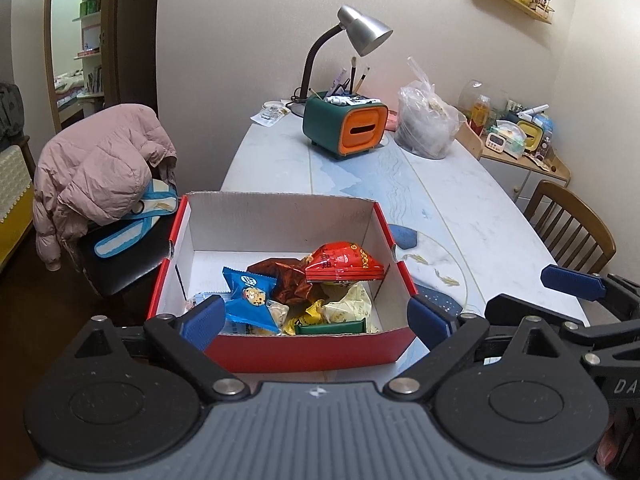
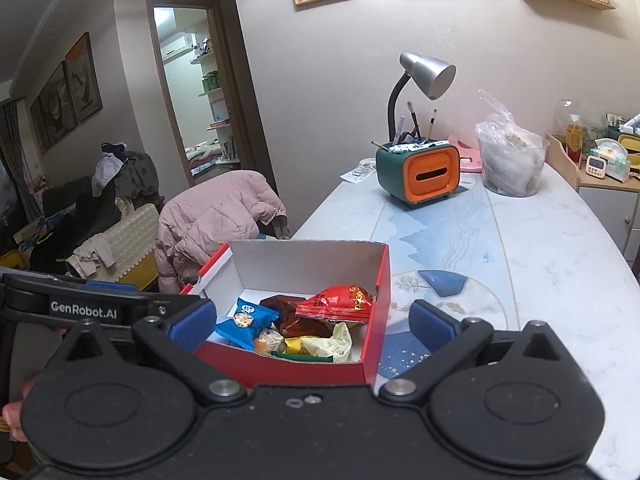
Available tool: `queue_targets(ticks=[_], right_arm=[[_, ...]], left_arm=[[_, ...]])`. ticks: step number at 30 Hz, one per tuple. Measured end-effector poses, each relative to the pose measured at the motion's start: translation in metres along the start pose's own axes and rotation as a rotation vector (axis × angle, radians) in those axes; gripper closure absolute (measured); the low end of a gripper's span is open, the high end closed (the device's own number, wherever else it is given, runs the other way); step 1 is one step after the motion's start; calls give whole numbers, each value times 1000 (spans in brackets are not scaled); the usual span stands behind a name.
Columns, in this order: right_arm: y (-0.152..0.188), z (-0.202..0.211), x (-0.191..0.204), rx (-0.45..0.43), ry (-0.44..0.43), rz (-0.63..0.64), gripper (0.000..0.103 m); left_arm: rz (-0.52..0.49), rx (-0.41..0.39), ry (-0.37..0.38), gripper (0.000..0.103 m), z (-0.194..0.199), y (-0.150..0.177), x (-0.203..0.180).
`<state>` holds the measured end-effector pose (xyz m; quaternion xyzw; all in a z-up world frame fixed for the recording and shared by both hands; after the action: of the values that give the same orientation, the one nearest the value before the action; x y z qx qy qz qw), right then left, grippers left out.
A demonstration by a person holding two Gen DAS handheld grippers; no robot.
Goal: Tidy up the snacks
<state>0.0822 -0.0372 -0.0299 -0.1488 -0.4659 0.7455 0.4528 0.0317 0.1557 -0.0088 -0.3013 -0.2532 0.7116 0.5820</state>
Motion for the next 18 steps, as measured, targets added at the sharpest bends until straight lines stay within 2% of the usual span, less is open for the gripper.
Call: queue_targets(ticks=[8, 18], right_arm=[[3, -1, -5, 24, -13, -54, 0], [-3, -2, 0, 51, 7, -38, 0]], left_arm=[[23, 14, -24, 5, 1, 3, 5], [31, 2, -57, 5, 7, 3, 7]])
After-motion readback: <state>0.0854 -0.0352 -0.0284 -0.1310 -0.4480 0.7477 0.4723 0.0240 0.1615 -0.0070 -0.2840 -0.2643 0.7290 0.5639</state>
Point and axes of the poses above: each gripper's, at about its wrist camera, not at the fingertips, and z roughly against the way its jaws point, x to its left, y to its underside, the point moved 3 cm from there along -z, roughly the way its jaws point, and after that the axes turned 3 degrees about x, right-handed, at the moved point
